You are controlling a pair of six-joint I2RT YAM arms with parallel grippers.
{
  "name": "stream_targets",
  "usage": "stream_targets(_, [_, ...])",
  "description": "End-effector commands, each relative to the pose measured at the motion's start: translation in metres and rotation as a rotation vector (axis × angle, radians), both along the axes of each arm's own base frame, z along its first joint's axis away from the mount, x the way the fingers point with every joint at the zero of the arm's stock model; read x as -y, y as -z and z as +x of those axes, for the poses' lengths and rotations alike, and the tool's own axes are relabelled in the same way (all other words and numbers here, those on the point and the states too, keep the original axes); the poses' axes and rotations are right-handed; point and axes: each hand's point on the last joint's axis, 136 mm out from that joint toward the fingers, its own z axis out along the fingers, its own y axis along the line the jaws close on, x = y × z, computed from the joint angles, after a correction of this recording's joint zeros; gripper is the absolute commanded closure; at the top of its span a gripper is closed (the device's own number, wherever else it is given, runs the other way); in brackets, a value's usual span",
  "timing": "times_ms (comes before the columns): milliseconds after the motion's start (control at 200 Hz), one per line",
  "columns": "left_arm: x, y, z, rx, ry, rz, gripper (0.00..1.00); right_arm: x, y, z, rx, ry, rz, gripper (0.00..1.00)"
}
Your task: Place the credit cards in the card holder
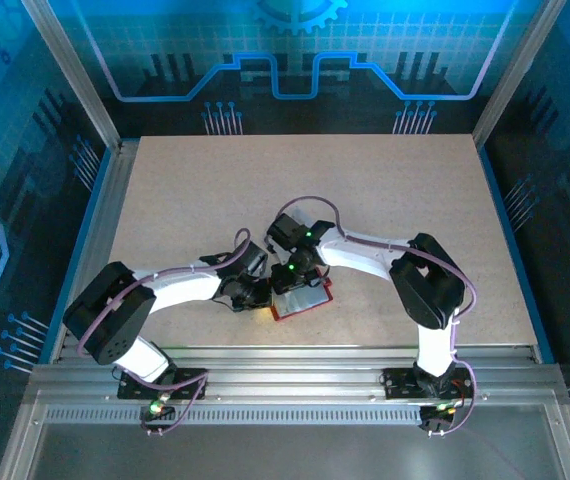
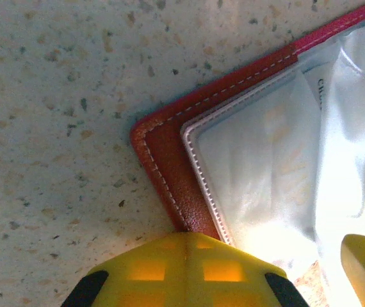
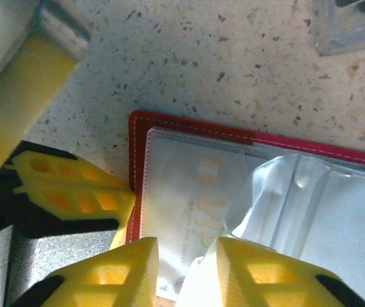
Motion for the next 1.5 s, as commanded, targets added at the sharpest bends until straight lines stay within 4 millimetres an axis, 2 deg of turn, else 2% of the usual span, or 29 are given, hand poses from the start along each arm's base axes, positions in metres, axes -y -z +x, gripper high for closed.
stream_targets(0, [0.009, 0.017, 0.0, 0.004, 0.004, 0.001, 1.0, -0.029, -0.039, -0.01, -0.056, -0.024, 0.231, 0.65])
stream_targets(345, [0.001, 0.013, -0.001, 0.004, -0.028, -0.016, 1.0, -0.031, -0.098, -0.006, -0.088, -0.041, 0.514, 0.54])
stream_targets(475, [-0.005, 0.009, 0.0, -0.006, -0.058, -0.052, 1.0, -0.031, -0.098, -0.005, -0.09, -0.042, 0.529, 0.55])
stream_targets(650, [-0.023, -0.004, -0.001, 0.006, -0.106, -0.086, 0.96, -0.014, -0.097, 0.007, 0.005, -0.001, 0.437, 0.56])
stream_targets(770, [-0.037, -0.017, -0.003, 0.025, -0.122, -0.093, 0.91, 0.017, -0.092, 0.028, 0.098, 0.07, 0.276, 0.59])
stream_targets(845, [-0.043, -0.029, -0.002, 0.047, -0.133, -0.109, 0.87, 0.046, -0.09, 0.049, 0.181, 0.135, 0.131, 0.6])
stream_targets(935, [-0.045, -0.045, -0.001, 0.085, -0.13, -0.122, 0.79, 0.078, -0.096, 0.073, 0.275, 0.201, -0.011, 0.59])
stream_targets(1016, [-0.043, -0.053, 0.001, 0.104, -0.13, -0.137, 0.69, 0.095, -0.102, 0.093, 0.342, 0.227, -0.109, 0.56])
stream_targets(1116, [-0.042, -0.055, 0.004, 0.11, -0.132, -0.142, 0.61, 0.101, -0.102, 0.118, 0.416, 0.203, -0.221, 0.52])
stream_targets(1246, [-0.035, -0.055, 0.012, 0.106, -0.133, -0.154, 0.57, 0.095, -0.086, 0.145, 0.429, 0.151, -0.328, 0.49])
stream_targets(1371, [-0.028, -0.061, 0.024, 0.118, -0.134, -0.168, 0.55, 0.084, -0.07, 0.162, 0.432, 0.113, -0.367, 0.49])
stream_targets(1496, [-0.024, -0.072, 0.045, 0.14, -0.145, -0.143, 0.52, 0.083, -0.06, 0.172, 0.439, 0.097, -0.413, 0.49])
